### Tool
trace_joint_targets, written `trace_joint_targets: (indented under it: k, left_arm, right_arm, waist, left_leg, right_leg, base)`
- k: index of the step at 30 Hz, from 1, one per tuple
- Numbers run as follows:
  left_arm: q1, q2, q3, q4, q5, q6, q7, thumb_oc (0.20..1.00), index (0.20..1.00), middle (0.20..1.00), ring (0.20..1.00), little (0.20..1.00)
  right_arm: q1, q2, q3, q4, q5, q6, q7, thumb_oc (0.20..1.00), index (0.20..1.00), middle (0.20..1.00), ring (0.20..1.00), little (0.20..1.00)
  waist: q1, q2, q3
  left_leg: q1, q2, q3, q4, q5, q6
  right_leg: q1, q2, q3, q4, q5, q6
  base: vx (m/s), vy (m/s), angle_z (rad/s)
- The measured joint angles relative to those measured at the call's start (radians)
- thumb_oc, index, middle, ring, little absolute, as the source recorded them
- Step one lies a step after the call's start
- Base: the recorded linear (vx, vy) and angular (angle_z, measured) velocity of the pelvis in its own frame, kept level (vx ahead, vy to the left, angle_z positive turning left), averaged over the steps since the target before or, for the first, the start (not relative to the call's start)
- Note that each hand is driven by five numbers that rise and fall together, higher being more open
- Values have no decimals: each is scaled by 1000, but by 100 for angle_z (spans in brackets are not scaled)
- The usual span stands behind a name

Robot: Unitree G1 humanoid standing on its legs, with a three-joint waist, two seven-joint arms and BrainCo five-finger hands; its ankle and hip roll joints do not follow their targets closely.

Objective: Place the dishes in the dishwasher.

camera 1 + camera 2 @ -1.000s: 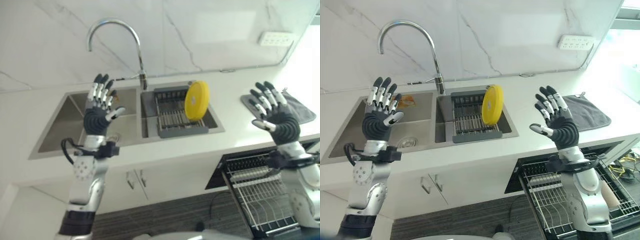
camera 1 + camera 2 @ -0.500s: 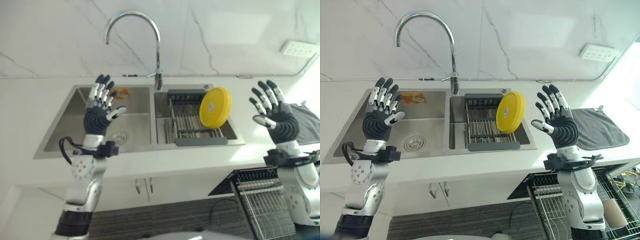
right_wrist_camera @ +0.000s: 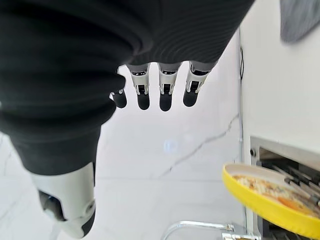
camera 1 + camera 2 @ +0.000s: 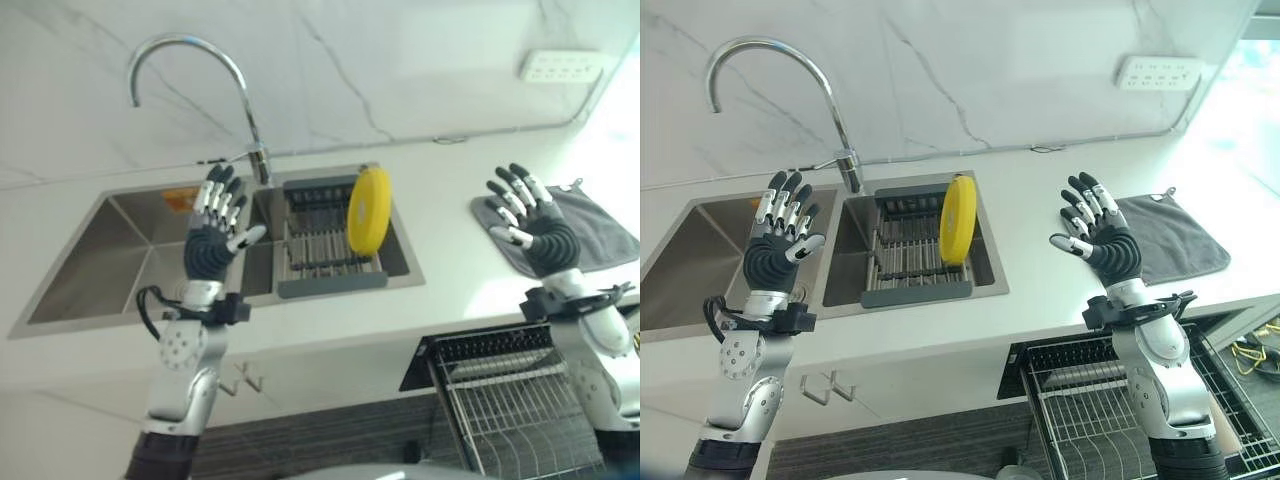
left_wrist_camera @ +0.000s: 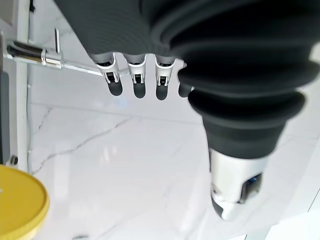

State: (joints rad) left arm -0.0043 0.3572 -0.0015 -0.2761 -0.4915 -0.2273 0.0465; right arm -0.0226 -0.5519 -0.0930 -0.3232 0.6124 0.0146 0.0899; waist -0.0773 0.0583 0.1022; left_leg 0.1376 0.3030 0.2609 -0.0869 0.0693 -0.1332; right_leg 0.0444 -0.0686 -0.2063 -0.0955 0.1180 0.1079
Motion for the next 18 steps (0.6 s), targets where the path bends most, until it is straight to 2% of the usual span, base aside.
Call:
trace_joint_targets:
  k: [2, 6, 9, 13, 18]
  left_arm:
    - [-6, 3, 4, 0, -1, 0, -1, 1000, 1000, 1000, 1000, 1000]
    - [-5, 23, 3, 0, 0, -1, 8, 1000, 1000, 1000, 1000, 1000]
    - [-5, 42, 3, 0, 0, -2, 9, 1000, 1000, 1000, 1000, 1000]
    - [-8, 44, 0, 2, 0, -3, 9, 1000, 1000, 1000, 1000, 1000]
    - [-15, 51, -2, 6, 0, -3, 13, 1000, 1000, 1000, 1000, 1000]
  right_arm:
    - [-1, 0, 3, -1, 0, 0, -1, 1000, 1000, 1000, 1000, 1000]
    - [-10, 17, 7, 0, 0, 1, -22, 1000, 1000, 1000, 1000, 1000]
    - [-31, 17, 7, 0, 5, 2, -47, 1000, 1000, 1000, 1000, 1000]
    - [-84, 18, 28, 69, 114, 24, -57, 1000, 1000, 1000, 1000, 1000]
    - [-128, 18, 52, 212, 137, 47, -109, 1000, 1000, 1000, 1000, 1000]
  waist:
    - [3, -1, -2]
    - [11, -36, -8]
    - [14, -48, -13]
    - [23, -57, -20]
    - [65, -76, -33]
  left_leg:
    - [-1, -5, -3, -1, -17, -21]
    - [-6, -38, -7, -6, -18, -23]
    - [-8, -61, -12, -6, -18, -23]
    - [2, -61, -28, -6, -16, -25]
    - [-1, -61, -38, -6, -17, -23]
  right_leg:
    - [0, -7, 0, 0, 2, 4]
    - [0, -41, 0, 0, 5, 10]
    - [3, -63, -2, 5, 20, 18]
    - [22, -64, -15, 5, 21, 20]
    - [28, -66, -27, 5, 21, 20]
  base:
    - [-10, -4, 5]
    - [-4, 19, 7]
    - [6, 25, 7]
    - [1, 10, 7]
    - [3, 28, 8]
